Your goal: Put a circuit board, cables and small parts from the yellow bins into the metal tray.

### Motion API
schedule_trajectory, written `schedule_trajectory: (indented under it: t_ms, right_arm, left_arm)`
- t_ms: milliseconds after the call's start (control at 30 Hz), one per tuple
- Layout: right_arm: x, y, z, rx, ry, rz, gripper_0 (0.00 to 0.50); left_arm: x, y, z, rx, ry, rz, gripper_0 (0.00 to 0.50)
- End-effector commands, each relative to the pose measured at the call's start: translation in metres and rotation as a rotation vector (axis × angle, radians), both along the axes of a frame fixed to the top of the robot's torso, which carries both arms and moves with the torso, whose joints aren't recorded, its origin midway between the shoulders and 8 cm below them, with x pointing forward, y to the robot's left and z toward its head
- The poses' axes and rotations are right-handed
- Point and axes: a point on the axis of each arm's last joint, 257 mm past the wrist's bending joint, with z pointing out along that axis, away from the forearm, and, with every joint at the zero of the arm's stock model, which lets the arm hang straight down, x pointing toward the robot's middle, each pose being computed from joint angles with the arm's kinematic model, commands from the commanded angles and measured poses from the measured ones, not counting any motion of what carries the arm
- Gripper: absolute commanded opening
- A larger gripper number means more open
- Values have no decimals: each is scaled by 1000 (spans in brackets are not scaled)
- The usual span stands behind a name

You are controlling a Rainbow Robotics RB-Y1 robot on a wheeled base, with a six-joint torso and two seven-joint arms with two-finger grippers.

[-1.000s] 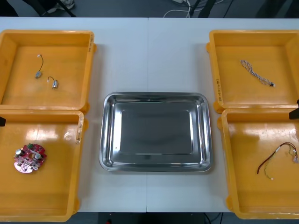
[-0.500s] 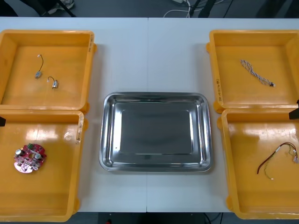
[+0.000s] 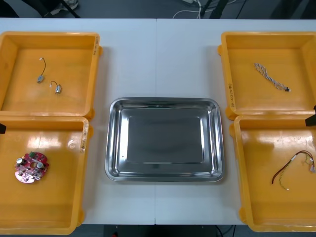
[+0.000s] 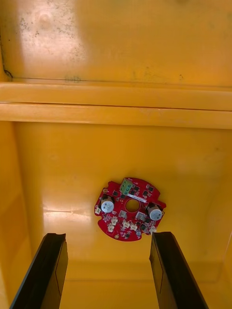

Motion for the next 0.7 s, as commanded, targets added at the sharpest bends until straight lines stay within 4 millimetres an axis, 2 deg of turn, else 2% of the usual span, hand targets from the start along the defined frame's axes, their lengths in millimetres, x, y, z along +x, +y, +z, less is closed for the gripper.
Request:
schedule_trajectory:
  t_ms: [33, 700]
  right_arm:
    - [6, 6, 9, 3, -21, 1, 500]
    - [6, 6, 9, 3, -21, 1, 500]
  left_arm:
    - [8, -10, 15, -32, -37, 55, 500]
    - [8, -10, 15, -32, -37, 55, 500]
